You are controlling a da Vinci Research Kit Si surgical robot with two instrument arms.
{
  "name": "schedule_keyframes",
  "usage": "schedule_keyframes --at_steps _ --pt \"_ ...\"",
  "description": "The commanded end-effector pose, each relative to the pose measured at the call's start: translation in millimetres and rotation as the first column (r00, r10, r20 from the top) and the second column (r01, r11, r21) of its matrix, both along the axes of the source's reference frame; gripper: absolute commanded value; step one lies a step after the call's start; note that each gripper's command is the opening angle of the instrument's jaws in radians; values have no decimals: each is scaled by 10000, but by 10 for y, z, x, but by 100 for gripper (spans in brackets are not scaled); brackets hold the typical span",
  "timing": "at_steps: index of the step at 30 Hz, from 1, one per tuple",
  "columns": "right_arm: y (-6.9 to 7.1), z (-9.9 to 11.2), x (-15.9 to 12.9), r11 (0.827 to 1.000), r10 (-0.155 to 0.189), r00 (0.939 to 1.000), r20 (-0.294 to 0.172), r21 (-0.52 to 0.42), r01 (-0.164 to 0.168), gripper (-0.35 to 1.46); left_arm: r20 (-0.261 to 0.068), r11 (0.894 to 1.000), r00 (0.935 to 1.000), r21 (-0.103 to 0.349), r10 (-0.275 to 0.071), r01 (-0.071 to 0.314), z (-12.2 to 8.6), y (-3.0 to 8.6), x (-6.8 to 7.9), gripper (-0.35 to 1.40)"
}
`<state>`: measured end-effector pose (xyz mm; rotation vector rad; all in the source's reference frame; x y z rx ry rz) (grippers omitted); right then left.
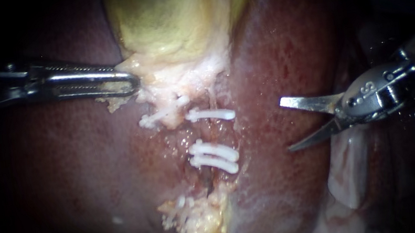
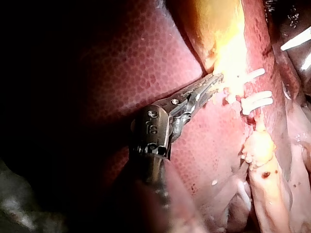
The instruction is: Go to the cutting position right tube
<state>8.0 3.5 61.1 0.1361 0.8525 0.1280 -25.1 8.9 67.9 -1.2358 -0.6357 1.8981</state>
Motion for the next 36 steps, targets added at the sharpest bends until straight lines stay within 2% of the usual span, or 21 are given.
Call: schedule_keyframes --at_steps 1,6,11,17,19,22,25,28,34,36 --pt "0 0 1 10000 -46 10000 -1 3 46 145 12 10000 10000 13 5 -5 -4 0 3 -35" --pt "0 -1 1 10000 -77 10000 -37 40 77 145 74 9999 10000 131 47 -48 -29 5 15 -35" --pt "0 -1 3 9999 -132 9999 -106 104 133 145 152 9997 9998 210 -146 142 -54 11 27 -35" --pt "-2 4 12 9992 -288 9991 -308 272 296 145 144 9998 9998 147 -133 130 -54 10 30 -35" --pt "-4 9 16 9982 -436 9979 -488 398 455 145 143 9998 9998 147 -133 131 -54 10 30 -35" --pt "-7 21 24 9934 -314 9963 -804 1074 399 143 143 9998 9998 147 -134 132 -54 10 30 -35" --pt "-10 36 32 9793 -32 9924 -1232 2006 280 143 143 9998 9998 147 -133 131 -54 10 30 -35" --pt "-13 53 39 9601 127 9906 -1365 2786 261 143 144 9998 9998 147 -133 131 -54 10 30 -35" --pt "-16 85 53 9259 160 9889 -1475 3756 411 138 144 9998 9998 147 -133 131 -54 10 30 -35" --pt "-17 92 57 9196 106 9884 -1517 3896 500 138 144 9998 9998 147 -133 131 -54 10 30 -35"
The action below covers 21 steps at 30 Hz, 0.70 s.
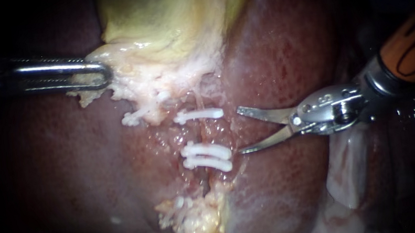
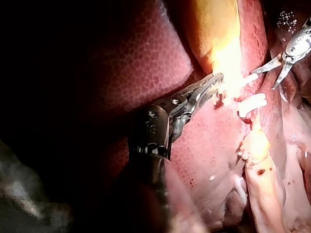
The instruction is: Go to the cutting position right tube
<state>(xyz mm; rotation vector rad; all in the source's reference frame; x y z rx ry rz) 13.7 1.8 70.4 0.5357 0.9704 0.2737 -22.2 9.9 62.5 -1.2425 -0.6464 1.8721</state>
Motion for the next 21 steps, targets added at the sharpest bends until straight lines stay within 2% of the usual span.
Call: schedule_keyframes --at_steps 1,4,10,15,21 --pt "-1 3 3 9998 -40 10000 2 190 40 138 2 10000 10000 0 1 -1 0 0 0 -35" --pt "0 9 9 9982 -166 9998 -92 575 171 136 2 10000 10000 0 1 -1 0 0 0 -35" --pt "6 16 21 9907 -137 9979 -630 1345 221 136 1 10000 10000 0 0 0 0 0 0 -35" --pt "10 21 38 9803 -89 9942 -1070 1951 298 136 0 10000 10000 0 -2 2 0 0 -1 -35" --pt "4 26 54 9709 -195 9884 -1508 2333 548 135 1 10000 10000 0 0 0 0 0 0 -35"
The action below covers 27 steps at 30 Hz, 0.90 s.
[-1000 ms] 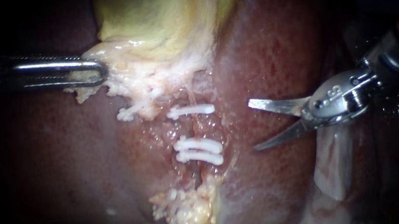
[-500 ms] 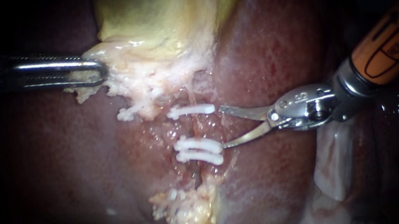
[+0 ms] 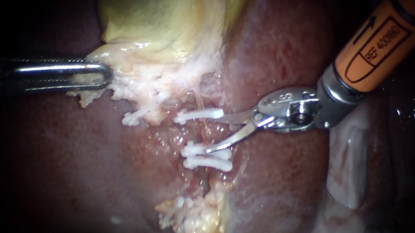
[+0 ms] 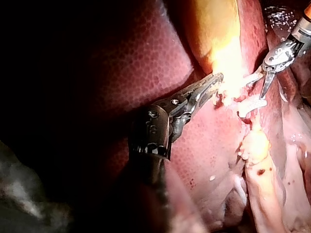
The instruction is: Go to the cutting position right tube
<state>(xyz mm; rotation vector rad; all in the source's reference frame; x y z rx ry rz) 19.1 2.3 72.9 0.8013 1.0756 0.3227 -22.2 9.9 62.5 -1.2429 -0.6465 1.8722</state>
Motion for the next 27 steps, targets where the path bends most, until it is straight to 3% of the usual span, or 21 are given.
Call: schedule_keyframes --at_steps 1,8,15,21,27 --pt "-1 0 3 10000 -21 10000 -81 37 21 135 -2 10000 10000 2 -2 2 0 0 0 -35" --pt "-5 -4 14 9991 -151 9976 -672 389 177 130 -3 10000 10000 2 -4 4 0 0 0 -35" --pt "-6 -5 36 9981 -269 9895 -1419 519 346 130 -4 10000 10000 3 -6 6 0 0 -1 -35" --pt "-7 -7 49 9967 -520 9842 -1694 528 618 130 -6 10000 10000 3 -9 9 0 0 -1 -35" --pt "-8 -13 57 9968 -334 9785 -2036 642 473 130 -7 10000 10000 3 -12 12 0 0 -2 -35"
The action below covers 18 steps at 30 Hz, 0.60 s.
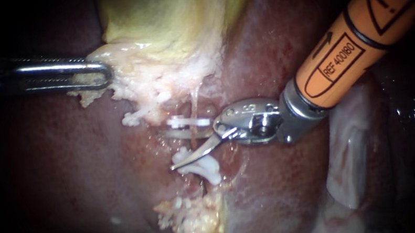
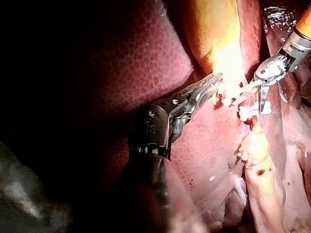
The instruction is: Go to the cutting position right tube
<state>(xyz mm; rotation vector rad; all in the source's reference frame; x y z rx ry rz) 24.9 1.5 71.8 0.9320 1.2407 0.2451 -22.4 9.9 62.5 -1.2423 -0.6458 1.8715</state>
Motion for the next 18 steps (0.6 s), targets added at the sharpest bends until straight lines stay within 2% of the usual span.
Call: schedule_keyframes --at_steps 1,6,11,18 --pt "0 -4 0 10000 42 10000 1 87 -42 128 -2 10000 10000 0 -2 2 0 0 0 -35" --pt "-1 -21 2 9996 49 10000 -56 291 -47 128 -2 10000 10000 0 -1 1 0 0 0 -35" --pt "-9 -38 6 9987 -21 10000 -61 502 24 128 -1 10000 10000 0 0 0 0 0 0 -35" --pt "-12 -40 9 9985 -65 10000 -62 547 68 128 -1 10000 10000 0 0 0 0 0 0 -35"
